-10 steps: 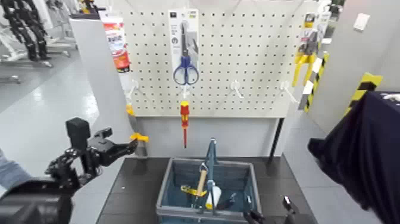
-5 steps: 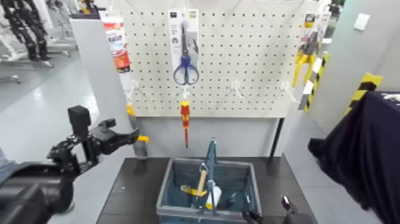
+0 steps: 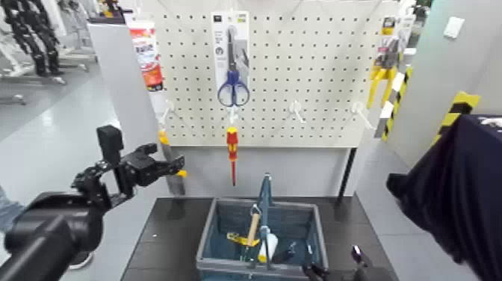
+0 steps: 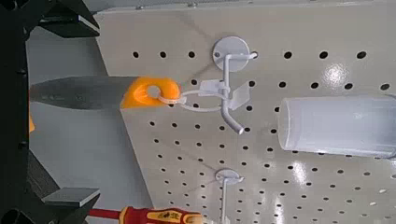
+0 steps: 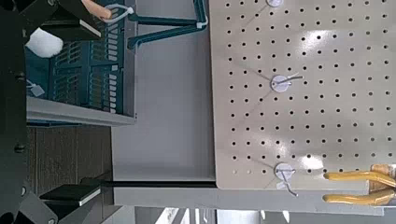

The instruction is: Put the yellow paint brush into the crate.

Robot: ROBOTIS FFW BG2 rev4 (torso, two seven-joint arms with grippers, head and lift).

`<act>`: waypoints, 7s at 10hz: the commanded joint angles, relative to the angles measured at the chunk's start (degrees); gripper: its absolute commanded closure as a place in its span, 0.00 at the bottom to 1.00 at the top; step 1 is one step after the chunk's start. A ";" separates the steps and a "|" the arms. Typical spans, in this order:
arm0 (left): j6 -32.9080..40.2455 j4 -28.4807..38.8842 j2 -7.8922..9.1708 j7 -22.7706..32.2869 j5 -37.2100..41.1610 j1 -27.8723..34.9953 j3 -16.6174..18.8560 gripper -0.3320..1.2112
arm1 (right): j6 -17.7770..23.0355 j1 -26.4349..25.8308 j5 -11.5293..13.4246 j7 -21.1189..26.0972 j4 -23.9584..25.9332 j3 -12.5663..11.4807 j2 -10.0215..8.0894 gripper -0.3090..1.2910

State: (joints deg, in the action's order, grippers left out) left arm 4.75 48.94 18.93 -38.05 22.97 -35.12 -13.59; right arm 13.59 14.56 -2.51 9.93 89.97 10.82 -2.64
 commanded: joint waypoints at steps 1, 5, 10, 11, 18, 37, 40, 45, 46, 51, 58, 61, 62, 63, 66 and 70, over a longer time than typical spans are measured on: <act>0.17 -2.00 -0.47 -0.36 -0.39 -1.44 -0.39 0.29 | 0.30 -0.14 -0.21 0.01 -0.23 0.08 0.00 0.28; -0.53 -2.36 -0.56 -0.71 -0.39 -1.97 -0.65 0.85 | 0.73 -0.23 -0.48 -0.08 -0.32 0.16 -0.09 0.28; -0.35 -2.27 -0.64 -1.06 -0.56 -1.88 -0.65 0.99 | 1.00 -0.32 -0.56 -0.08 -0.49 0.08 -0.18 0.28; -0.18 -2.18 -0.64 -1.15 -0.74 -1.70 -0.47 0.99 | 1.00 -0.23 -0.56 -0.08 -0.49 -0.01 -0.18 0.28; -7.56 14.34 -0.56 -1.15 -3.11 5.94 5.24 0.99 | 0.91 -0.05 -0.56 0.01 -0.49 -0.19 -0.18 0.28; -20.30 37.99 -3.54 6.41 18.07 17.89 5.59 0.99 | 1.00 0.12 -0.65 0.01 -0.41 -0.28 -0.09 0.28; -18.99 32.45 -4.25 7.02 23.17 18.42 1.20 0.99 | 1.17 0.12 -0.74 0.01 -0.49 -0.28 -0.09 0.28; -13.54 23.92 -4.60 10.10 31.26 18.42 -7.42 0.99 | 1.70 0.03 -0.91 0.01 -0.76 -0.19 -0.09 0.28; -13.01 22.34 -4.60 11.15 34.24 18.33 -9.79 0.99 | 1.79 0.03 -1.00 0.01 -0.76 -0.19 -0.09 0.28; -13.98 22.61 -4.51 15.29 38.73 19.04 -11.64 0.76 | 2.23 0.03 -1.27 0.01 -0.85 -0.28 -0.09 0.28; -13.98 29.64 -4.51 21.44 28.27 22.55 -3.55 0.27 | 2.14 0.12 -1.35 0.01 -0.85 -0.28 -0.09 0.28; -12.48 35.53 -4.51 25.66 16.67 25.19 -0.65 0.27 | 2.05 0.12 -1.35 0.01 -0.85 -0.28 -0.09 0.28; -11.34 37.11 -4.51 27.06 12.71 26.16 -0.12 0.27 | 2.05 0.12 -1.27 0.01 -0.85 -0.28 -0.18 0.28; -9.41 38.43 -4.69 28.38 9.19 27.91 0.76 0.27 | 2.05 0.12 -1.27 0.01 -0.76 -0.36 -0.18 0.28; -6.24 42.73 -6.53 31.63 -2.14 34.59 4.10 0.27 | 2.14 0.30 -1.27 0.01 -0.58 -0.54 -0.09 0.28; -0.35 45.55 -8.82 36.03 -9.61 42.86 6.65 0.27 | 2.23 0.47 -1.27 0.01 -0.41 -0.63 -0.09 0.28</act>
State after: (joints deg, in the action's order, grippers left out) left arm 3.19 94.35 10.39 -2.11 13.95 6.67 -7.05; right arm 15.82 15.01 -3.78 9.93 89.54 10.19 -2.73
